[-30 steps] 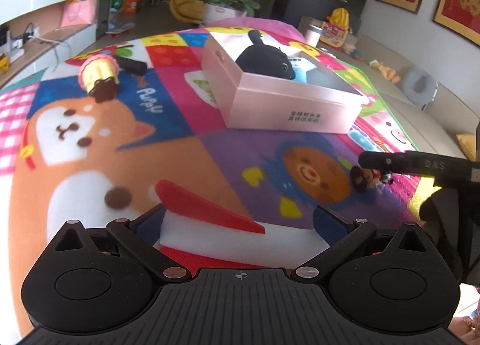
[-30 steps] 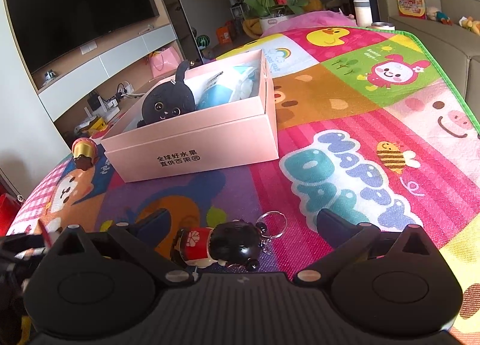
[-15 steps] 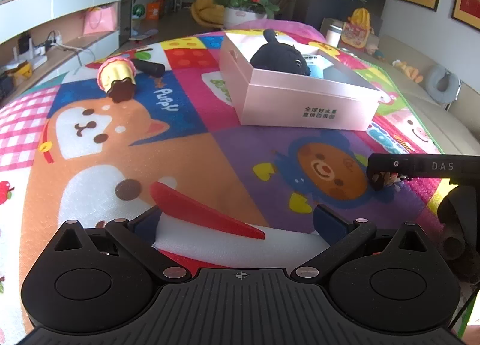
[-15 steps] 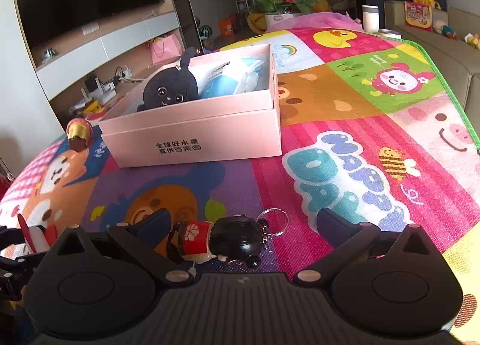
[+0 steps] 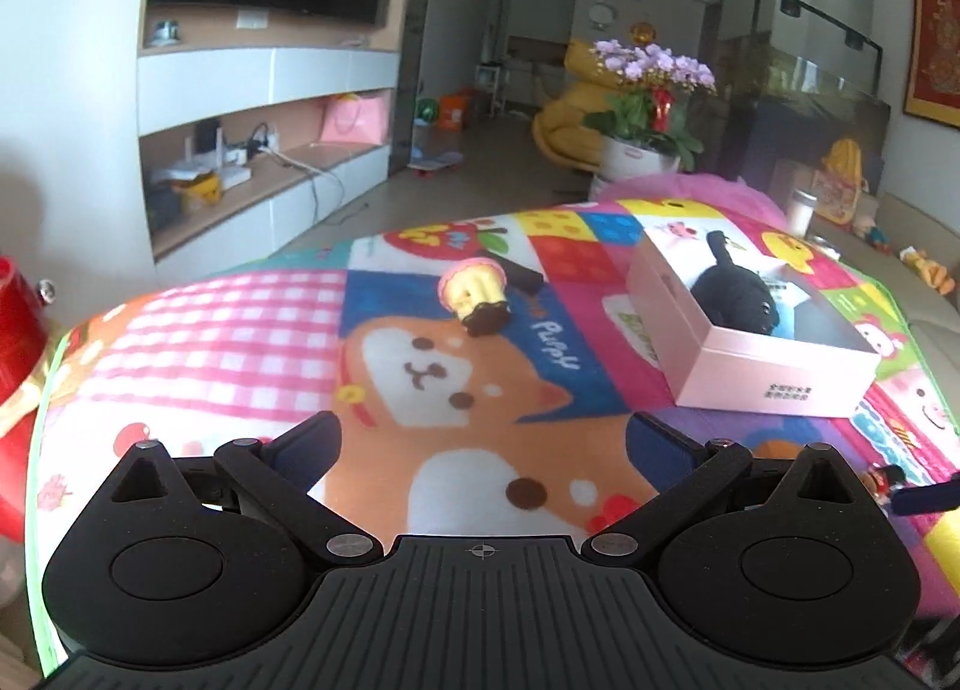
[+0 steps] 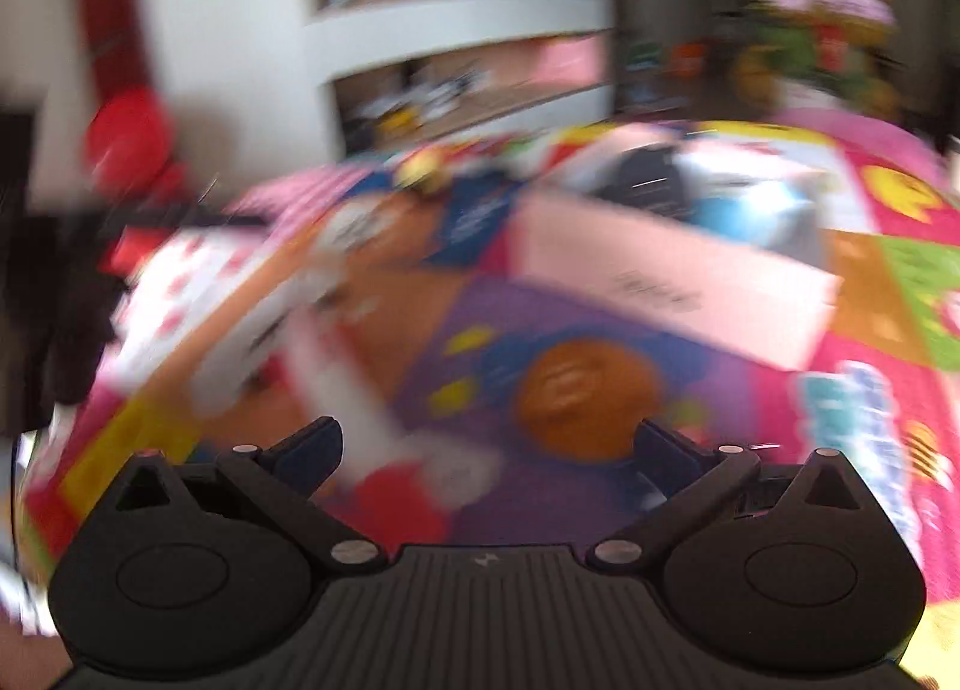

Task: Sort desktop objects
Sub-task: 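Lift the rocket toy with the left gripper while the right grasps the black keychain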

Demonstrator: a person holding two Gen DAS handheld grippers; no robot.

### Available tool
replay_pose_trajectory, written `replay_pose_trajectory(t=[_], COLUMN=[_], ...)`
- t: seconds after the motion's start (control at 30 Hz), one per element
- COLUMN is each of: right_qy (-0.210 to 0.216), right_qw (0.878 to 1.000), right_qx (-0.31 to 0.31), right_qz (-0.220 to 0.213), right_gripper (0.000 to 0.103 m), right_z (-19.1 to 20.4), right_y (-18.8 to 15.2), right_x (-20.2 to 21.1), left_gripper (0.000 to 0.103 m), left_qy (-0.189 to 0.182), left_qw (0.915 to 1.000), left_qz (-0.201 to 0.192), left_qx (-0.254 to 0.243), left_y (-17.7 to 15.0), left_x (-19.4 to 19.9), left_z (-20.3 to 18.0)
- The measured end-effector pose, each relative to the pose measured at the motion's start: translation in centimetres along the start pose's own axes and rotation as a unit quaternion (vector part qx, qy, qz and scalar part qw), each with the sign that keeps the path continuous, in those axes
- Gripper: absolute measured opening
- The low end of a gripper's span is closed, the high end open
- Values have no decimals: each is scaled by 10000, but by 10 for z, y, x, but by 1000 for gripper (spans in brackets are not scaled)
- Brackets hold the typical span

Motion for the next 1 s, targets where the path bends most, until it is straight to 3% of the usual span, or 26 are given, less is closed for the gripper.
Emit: replay_pose_trajectory(t=[0.07,0.13,0.23,0.27,0.37,0.47,0.53,0.67,0.73,0.8,0.83,0.93,1.0], right_qy=[-246,-813,-2048,-2256,-2098,-2040,-2018,-1857,-1889,-1978,-1967,-1885,-1877], right_qw=[9968,9890,9664,9640,9767,9770,9750,9729,9713,9706,9706,9721,9727], right_qx=[753,1233,1530,1374,262,-577,-911,-1371,-1445,-1374,-1389,-1397,-1365], right_qz=[61,26,-267,-318,-352,-241,-161,-87,-5,-3,-2,-27,-37], right_gripper=[103,103,103,103,103,102,88,82,70,69,68,66,66], right_z=[12,9,-17,-27,-56,-78,-86,-92,-93,-92,-92,-88,-85], right_y=[-7,-10,-2,1,2,-8,-15,-23,-23,-21,-20,-21,-21], right_x=[-5,-9,-6,-2,14,18,13,-4,-15,-18,-19,-14,-8], left_gripper=[103,103,103,103,103,103,103,103,103,103,101,66,72], left_qy=[-219,-490,-793,-879,-1134,-1295,-1291,-1338,-1401,-1453,-1482,-1424,-1387], left_qw=[9997,9983,9951,9937,9894,9865,9865,9862,9849,9831,9816,9782,9783], left_qz=[87,206,415,486,659,708,681,556,535,587,624,839,942], left_qx=[-91,-219,-419,-488,-616,-708,-739,-804,-861,-952,-1031,-1258,-1213], left_y=[-5,-11,-24,-28,-42,-50,-51,-46,-45,-48,-50,-61,-66], left_x=[2,3,0,-2,-4,-2,1,16,24,27,28,23,15], left_z=[-5,-14,-32,-38,-57,-70,-76,-84,-91,-99,-105,-118,-124])
Point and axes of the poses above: each gripper's, at about its wrist camera, not at the fingertips, and x roughly against the way its jaws point, z to its left, y to its top, the point moved 7 cm from there along -x, roughly the way its jaws point, and after that the axes turned 12 degrees about -z, right-handed, at the moved point
